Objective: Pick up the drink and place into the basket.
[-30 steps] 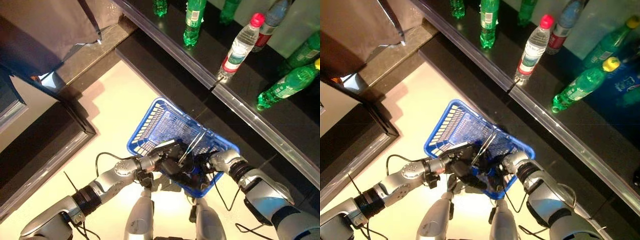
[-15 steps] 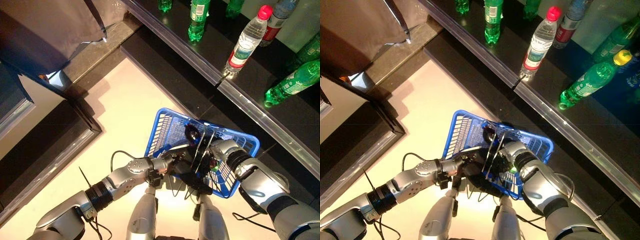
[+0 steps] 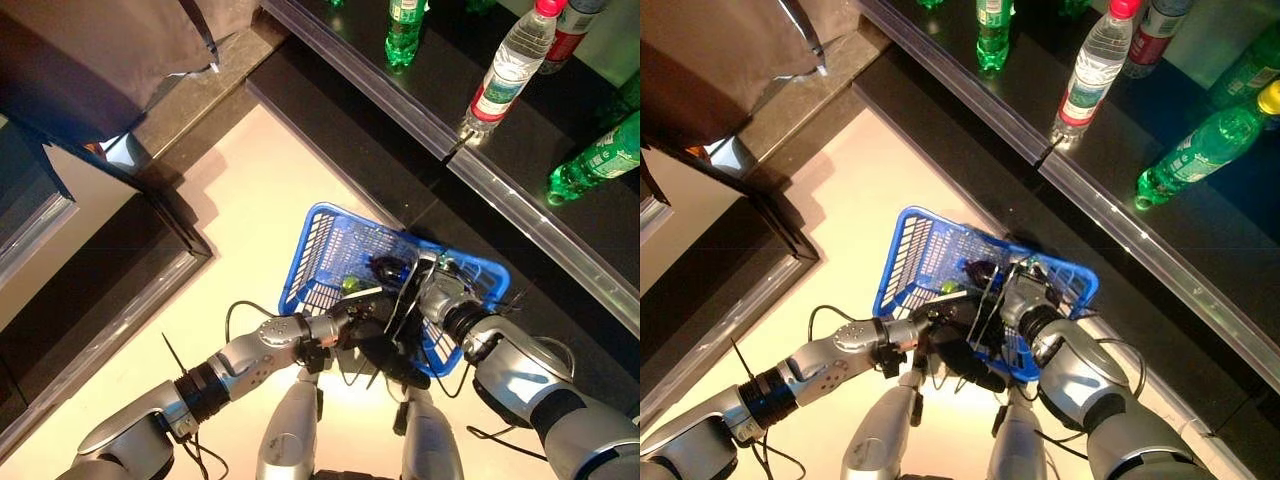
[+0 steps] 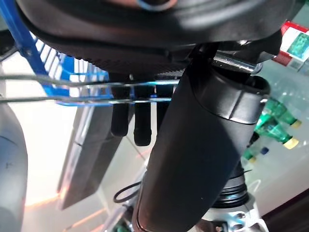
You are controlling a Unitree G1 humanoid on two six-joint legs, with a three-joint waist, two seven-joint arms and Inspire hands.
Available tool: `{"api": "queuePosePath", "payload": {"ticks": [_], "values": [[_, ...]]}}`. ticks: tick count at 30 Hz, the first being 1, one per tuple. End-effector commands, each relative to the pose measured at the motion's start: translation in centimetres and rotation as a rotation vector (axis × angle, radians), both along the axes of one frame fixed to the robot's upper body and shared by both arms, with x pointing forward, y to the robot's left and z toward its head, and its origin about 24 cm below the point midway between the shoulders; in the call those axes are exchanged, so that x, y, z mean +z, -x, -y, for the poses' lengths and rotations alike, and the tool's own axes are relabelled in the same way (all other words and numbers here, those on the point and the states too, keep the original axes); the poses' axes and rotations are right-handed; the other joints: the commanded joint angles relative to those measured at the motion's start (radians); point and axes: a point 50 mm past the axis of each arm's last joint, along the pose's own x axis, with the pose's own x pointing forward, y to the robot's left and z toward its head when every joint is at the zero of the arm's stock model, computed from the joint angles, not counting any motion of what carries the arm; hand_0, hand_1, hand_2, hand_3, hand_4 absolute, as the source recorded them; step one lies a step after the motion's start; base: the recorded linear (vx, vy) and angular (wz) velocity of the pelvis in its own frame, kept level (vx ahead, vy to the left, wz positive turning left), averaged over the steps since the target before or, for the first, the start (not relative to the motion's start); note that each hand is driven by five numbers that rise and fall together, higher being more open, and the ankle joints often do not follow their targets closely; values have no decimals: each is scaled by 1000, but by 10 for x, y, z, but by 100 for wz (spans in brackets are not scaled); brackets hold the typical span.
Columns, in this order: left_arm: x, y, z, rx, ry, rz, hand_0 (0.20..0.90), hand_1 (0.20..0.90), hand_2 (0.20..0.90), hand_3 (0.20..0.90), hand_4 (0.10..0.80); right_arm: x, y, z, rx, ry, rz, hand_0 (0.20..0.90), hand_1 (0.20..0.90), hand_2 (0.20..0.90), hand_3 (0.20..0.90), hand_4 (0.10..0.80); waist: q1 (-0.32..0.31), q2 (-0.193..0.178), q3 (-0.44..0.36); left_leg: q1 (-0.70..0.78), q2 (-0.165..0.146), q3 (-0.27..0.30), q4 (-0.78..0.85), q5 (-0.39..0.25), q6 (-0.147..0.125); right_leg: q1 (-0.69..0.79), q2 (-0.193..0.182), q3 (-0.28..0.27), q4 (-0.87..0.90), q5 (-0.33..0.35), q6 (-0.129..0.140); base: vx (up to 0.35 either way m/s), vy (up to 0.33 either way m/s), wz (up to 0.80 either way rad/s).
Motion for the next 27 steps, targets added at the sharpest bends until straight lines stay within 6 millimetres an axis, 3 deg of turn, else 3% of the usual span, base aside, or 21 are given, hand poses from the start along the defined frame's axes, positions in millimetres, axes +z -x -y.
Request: {"api": "queuePosePath", "payload": {"ticks": [1,4,5,6,7,19,23,27], "values": [[95,48,69,-381,507,268,300,300,300,200,100,73,-28,-3,22,275,274,300,300,300,200,100,26,-7,-30,-63,-75,41,89,-44,88,-84,-5,3,131,-35,-68,0,0,0],[93,48,72,-377,510,268,300,300,300,200,100,71,-27,1,10,293,288,300,300,300,200,100,28,-6,-28,-65,-75,40,83,-43,89,-86,-5,1,128,-34,-65,0,0,0],[93,49,73,-377,511,269,300,300,300,200,100,69,-26,1,3,283,292,385,385,385,299,199,29,-6,-28,-66,-76,39,82,-43,89,-87,-6,0,127,-33,-64,0,0,0],[93,49,73,-376,511,268,300,300,300,200,100,67,-26,1,6,283,301,700,700,700,667,567,30,-6,-28,-67,-77,38,82,-43,89,-89,-6,-1,127,-32,-62,0,0,0],[93,49,73,-377,512,268,300,300,300,200,100,65,-26,1,9,265,320,900,900,900,900,800,29,-6,-28,-69,-77,37,81,-44,89,-93,-7,-2,127,-31,-61,0,0,0],[98,41,71,-291,538,252,300,300,300,200,100,62,-27,-12,65,54,436,900,900,900,900,800,25,-13,-39,-57,-73,36,61,-44,87,-90,-1,-7,119,-33,-59,0,0,0],[104,31,60,-172,557,281,300,300,300,200,100,68,-28,-18,116,-33,479,900,900,900,900,800,23,-21,-49,-46,-70,38,50,-45,84,-84,2,-6,114,-36,-58,0,0,0],[108,20,33,-14,577,306,300,300,300,200,100,70,-23,-21,162,-123,499,900,900,900,900,800,18,-37,-63,-23,-61,43,33,-47,78,-65,12,0,101,-41,-59,0,0,0]]}}
